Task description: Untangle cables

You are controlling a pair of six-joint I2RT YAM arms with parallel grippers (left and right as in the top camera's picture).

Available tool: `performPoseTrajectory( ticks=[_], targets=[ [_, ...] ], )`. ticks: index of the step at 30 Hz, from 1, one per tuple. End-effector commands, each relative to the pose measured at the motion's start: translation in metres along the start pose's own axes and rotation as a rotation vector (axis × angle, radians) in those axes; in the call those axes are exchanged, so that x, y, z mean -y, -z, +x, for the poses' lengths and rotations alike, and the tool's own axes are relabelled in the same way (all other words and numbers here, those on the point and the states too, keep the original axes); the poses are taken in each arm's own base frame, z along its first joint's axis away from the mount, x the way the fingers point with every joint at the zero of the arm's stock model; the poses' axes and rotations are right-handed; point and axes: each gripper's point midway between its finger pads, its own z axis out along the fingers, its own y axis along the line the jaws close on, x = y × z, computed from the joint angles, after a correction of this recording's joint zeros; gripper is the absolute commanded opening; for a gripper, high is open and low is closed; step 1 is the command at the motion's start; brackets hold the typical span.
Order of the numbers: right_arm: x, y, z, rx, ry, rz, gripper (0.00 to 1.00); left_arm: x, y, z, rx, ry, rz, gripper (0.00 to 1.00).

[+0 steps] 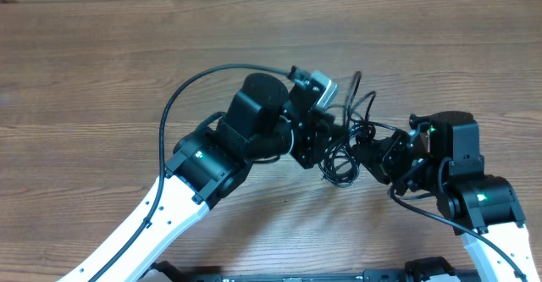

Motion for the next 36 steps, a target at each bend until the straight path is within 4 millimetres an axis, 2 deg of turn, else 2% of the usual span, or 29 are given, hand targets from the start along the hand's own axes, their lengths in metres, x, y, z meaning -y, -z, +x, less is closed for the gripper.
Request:
performPoseTrajectory(
  ticks=[1, 3, 6, 8, 11, 15, 17, 22, 23, 26, 31, 36],
  targets=[
    [-0.005, 0.005, -0.007, 0.049, 0.021, 0.002, 0.04, -0.012, 0.008, 0.01, -0.039, -0.07, -0.094, 0.39],
    [-0.005, 0.005, -0.007, 0.051, 0.021, 0.004, 0.04, -0.019, 0.009, 0.021, -0.084, -0.066, -0.126, 0.38],
    [0.0, 0.005, -0.01, 0.07, 0.009, 0.029, 0.04, -0.026, 0.011, 0.035, -0.137, -0.044, -0.161, 0.43],
    [0.005, 0.006, -0.012, 0.087, 0.003, 0.051, 0.04, -0.028, 0.013, 0.044, -0.173, -0.028, -0.17, 0.45],
    [0.01, 0.006, -0.015, 0.102, -0.003, 0.073, 0.04, -0.03, 0.016, 0.056, -0.218, 0.001, -0.181, 0.55],
    [0.014, 0.007, -0.018, 0.125, -0.014, 0.094, 0.04, -0.03, 0.02, 0.07, -0.276, 0.043, -0.18, 0.57],
    [0.014, 0.007, -0.018, 0.125, -0.015, 0.094, 0.04, -0.023, 0.019, 0.073, -0.289, 0.05, -0.144, 0.57],
    [0.014, 0.007, -0.018, 0.125, -0.014, 0.092, 0.04, -0.009, 0.018, 0.074, -0.3, 0.062, -0.062, 0.79],
    [0.014, 0.007, -0.018, 0.125, -0.023, 0.092, 0.04, -0.004, 0.018, 0.074, -0.302, 0.064, -0.034, 0.81],
    [0.01, 0.006, -0.015, 0.107, -0.069, 0.072, 0.04, 0.006, 0.017, 0.075, -0.31, 0.071, 0.027, 0.86],
    [-0.003, 0.005, -0.009, 0.063, -0.07, 0.012, 0.04, 0.007, 0.017, 0.074, -0.309, 0.085, 0.031, 0.88],
    [-0.007, 0.005, -0.004, 0.031, -0.142, -0.014, 0.04, 0.008, 0.014, 0.067, -0.278, 0.08, 0.038, 0.89]
  ],
)
